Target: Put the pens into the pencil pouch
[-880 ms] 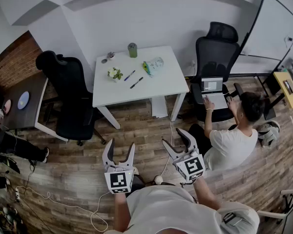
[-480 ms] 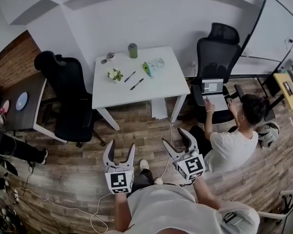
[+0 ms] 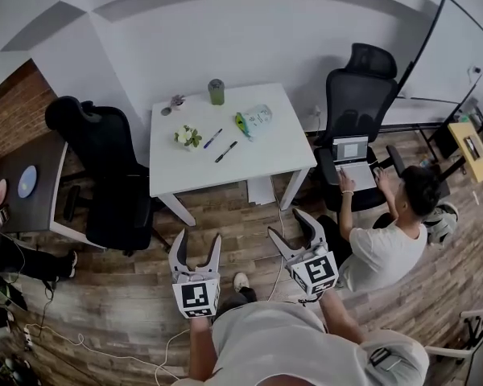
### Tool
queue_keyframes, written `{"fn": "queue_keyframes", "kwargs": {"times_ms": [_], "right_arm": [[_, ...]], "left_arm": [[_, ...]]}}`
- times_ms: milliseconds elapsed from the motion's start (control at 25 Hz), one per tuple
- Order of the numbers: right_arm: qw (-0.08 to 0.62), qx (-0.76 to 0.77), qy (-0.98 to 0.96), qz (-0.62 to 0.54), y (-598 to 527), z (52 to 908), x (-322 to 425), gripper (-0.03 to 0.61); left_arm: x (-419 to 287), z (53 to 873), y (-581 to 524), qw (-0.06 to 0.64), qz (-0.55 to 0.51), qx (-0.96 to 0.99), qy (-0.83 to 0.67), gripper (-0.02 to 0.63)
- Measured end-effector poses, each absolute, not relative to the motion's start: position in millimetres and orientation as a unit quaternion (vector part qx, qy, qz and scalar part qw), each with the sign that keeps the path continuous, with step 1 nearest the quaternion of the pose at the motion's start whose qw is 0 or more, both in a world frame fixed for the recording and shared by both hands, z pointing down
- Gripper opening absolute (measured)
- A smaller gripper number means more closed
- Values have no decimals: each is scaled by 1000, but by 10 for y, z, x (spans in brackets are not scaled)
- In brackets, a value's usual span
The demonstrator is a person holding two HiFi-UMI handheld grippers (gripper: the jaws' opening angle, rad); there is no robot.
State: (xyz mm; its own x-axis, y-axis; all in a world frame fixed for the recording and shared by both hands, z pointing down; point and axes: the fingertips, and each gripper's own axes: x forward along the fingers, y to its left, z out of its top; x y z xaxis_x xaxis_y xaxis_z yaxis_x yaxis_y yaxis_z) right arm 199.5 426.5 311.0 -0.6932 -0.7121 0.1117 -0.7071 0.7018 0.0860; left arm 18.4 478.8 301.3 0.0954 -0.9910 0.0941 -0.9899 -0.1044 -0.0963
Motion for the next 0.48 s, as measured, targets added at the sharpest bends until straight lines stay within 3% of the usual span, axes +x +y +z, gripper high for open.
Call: {"fn": "queue_keyframes", "kwargs": {"times_ms": [480], "right_arm": [[77,414,-907,-19,3688,3135,1485,302]], "left_arm": [[-281,3014,4077,13,-63,-767,638,299]]}}
